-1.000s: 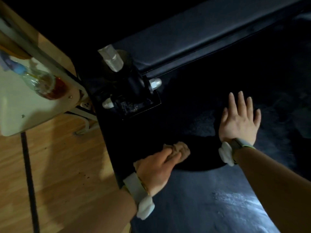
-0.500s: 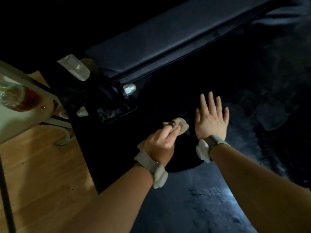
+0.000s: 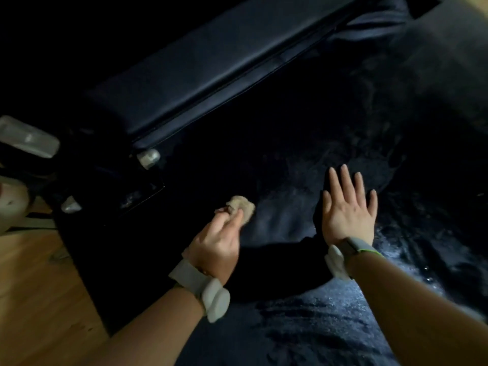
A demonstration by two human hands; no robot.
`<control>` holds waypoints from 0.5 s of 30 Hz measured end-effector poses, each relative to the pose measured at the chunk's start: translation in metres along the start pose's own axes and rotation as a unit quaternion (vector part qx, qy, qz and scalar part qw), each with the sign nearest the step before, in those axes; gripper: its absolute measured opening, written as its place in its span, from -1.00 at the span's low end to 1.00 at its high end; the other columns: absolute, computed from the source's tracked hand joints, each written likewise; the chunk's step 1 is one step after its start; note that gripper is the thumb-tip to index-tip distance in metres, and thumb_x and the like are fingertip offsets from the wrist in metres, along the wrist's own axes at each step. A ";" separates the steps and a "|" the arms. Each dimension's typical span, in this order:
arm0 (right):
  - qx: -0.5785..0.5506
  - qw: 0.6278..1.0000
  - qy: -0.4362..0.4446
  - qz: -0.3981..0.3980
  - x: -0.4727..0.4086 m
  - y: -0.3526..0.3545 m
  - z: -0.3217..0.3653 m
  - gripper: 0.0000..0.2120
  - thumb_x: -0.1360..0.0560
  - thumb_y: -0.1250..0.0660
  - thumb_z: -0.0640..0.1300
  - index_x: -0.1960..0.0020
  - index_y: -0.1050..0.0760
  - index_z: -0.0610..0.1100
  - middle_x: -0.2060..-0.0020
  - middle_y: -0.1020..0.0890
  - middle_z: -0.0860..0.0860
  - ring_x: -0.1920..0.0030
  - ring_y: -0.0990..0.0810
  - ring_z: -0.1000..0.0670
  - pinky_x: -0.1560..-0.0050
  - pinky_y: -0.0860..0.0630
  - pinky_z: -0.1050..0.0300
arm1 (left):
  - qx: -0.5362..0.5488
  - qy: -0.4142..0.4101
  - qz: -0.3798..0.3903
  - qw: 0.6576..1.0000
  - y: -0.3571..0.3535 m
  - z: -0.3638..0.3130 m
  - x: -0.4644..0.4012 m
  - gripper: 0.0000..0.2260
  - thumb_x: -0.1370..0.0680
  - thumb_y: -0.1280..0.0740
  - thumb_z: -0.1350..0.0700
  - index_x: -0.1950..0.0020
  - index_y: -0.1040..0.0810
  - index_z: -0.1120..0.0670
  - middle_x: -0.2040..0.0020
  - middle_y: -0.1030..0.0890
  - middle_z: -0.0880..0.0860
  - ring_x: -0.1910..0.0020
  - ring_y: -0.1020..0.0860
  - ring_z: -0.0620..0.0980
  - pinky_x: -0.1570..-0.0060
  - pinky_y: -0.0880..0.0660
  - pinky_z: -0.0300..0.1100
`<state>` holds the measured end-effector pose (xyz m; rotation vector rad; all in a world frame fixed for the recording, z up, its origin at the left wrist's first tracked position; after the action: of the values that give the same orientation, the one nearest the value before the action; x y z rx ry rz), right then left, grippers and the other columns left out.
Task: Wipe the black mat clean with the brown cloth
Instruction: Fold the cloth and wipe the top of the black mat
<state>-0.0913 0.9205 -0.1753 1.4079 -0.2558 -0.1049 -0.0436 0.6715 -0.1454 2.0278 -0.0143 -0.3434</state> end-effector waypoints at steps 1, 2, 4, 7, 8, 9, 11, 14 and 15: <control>-0.001 1.000 -0.004 0.002 0.000 0.000 -0.005 -0.46 -0.58 0.21 0.16 -0.55 -0.02 0.12 -0.55 -0.05 0.12 -0.54 0.03 -0.01 -0.48 0.08 -0.14 | 0.023 -0.043 0.040 0.998 -0.014 -0.024 0.003 -0.76 -0.59 -0.21 0.13 -0.10 -0.65 -0.03 0.07 -0.64 -0.03 0.23 -0.58 0.03 0.29 -0.58 -0.10; -0.002 1.000 0.000 0.004 0.000 -0.001 -0.002 -0.46 -0.59 0.20 0.15 -0.55 -0.01 0.12 -0.55 -0.04 0.13 -0.55 0.04 -0.01 -0.49 0.08 -0.14 | 0.031 -0.103 0.056 0.993 -0.022 -0.048 0.009 -0.78 -0.58 -0.24 0.14 -0.09 -0.65 -0.05 0.08 -0.65 -0.05 0.26 -0.55 0.00 0.34 -0.55 -0.11; 0.000 1.000 0.004 0.008 0.001 -0.005 -0.001 -0.48 -0.60 0.18 0.14 -0.56 0.01 0.12 -0.55 -0.02 0.13 -0.55 0.05 -0.01 -0.50 0.09 -0.14 | 0.024 -0.206 0.037 0.978 -0.030 -0.081 0.015 -0.78 -0.55 -0.27 0.17 -0.07 -0.67 -0.03 0.07 -0.66 -0.06 0.32 -0.51 -0.03 0.44 -0.48 -0.14; 0.001 1.000 0.007 0.002 0.002 -0.007 -0.002 -0.49 -0.61 0.16 0.13 -0.55 0.00 0.12 -0.55 -0.04 0.12 -0.55 0.04 -0.01 -0.50 0.06 -0.16 | -0.018 -0.271 0.041 0.962 -0.037 -0.067 -0.011 -0.71 -0.54 -0.21 0.21 -0.15 -0.64 -0.01 -0.03 -0.64 -0.03 0.31 -0.51 0.03 0.46 -0.47 -0.14; 0.002 1.000 0.008 0.001 0.002 -0.006 -0.001 -0.49 -0.62 0.15 0.13 -0.55 0.00 0.12 -0.55 -0.05 0.12 -0.55 0.04 -0.01 -0.50 0.06 -0.16 | -0.031 -0.251 0.066 0.965 -0.038 -0.047 -0.028 -0.68 -0.53 -0.19 0.19 -0.21 -0.60 -0.02 -0.08 -0.62 -0.02 0.26 -0.53 0.06 0.40 -0.51 -0.10; 0.003 1.000 0.009 0.002 0.002 -0.008 -0.001 -0.50 -0.62 0.15 0.13 -0.55 0.00 0.12 -0.55 -0.04 0.12 -0.55 0.05 0.00 -0.50 0.07 -0.15 | -0.038 -0.207 0.081 0.974 -0.038 -0.025 -0.049 -0.65 -0.53 -0.15 0.16 -0.26 -0.54 -0.04 -0.13 -0.59 -0.01 0.19 -0.55 0.10 0.33 -0.54 -0.04; 0.008 1.000 0.010 -0.001 0.003 -0.010 0.000 -0.50 -0.63 0.15 0.13 -0.55 0.01 0.12 -0.55 -0.03 0.13 -0.55 0.06 0.00 -0.50 0.09 -0.14 | -0.056 -0.087 0.056 0.993 -0.027 0.013 -0.090 -0.64 -0.54 -0.14 0.14 -0.29 -0.52 -0.02 -0.13 -0.57 0.05 0.15 -0.57 0.20 0.32 -0.56 0.03; 0.007 1.000 0.013 -0.004 0.003 -0.012 0.000 -0.51 -0.63 0.14 0.12 -0.56 0.01 0.12 -0.55 -0.04 0.12 -0.55 0.06 -0.01 -0.50 0.09 -0.14 | -0.038 0.033 -0.025 0.998 -0.013 0.025 -0.110 -0.67 -0.51 -0.20 0.16 -0.23 -0.58 0.06 -0.06 -0.60 0.12 0.20 -0.60 0.23 0.40 -0.55 -0.01; 0.006 1.000 0.014 -0.003 0.002 -0.012 0.000 -0.51 -0.63 0.14 0.12 -0.56 0.02 0.12 -0.55 -0.03 0.12 -0.55 0.07 -0.01 -0.50 0.10 -0.14 | -0.021 0.021 -0.020 0.999 -0.015 0.012 -0.105 -0.67 -0.51 -0.18 0.15 -0.22 -0.58 0.06 -0.05 -0.60 0.12 0.19 -0.60 0.22 0.39 -0.55 -0.01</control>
<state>-0.0882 0.9181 -0.1868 1.4203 -0.2283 -0.0884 -0.1494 0.6844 -0.1394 1.9944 0.0593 -0.3240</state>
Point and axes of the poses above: each hand's wrist, its own x-axis away from the middle knuckle, its own y-axis out of the back of the hand, z = x × y, the point moved 7 cm from there along -x, towards the middle knuckle
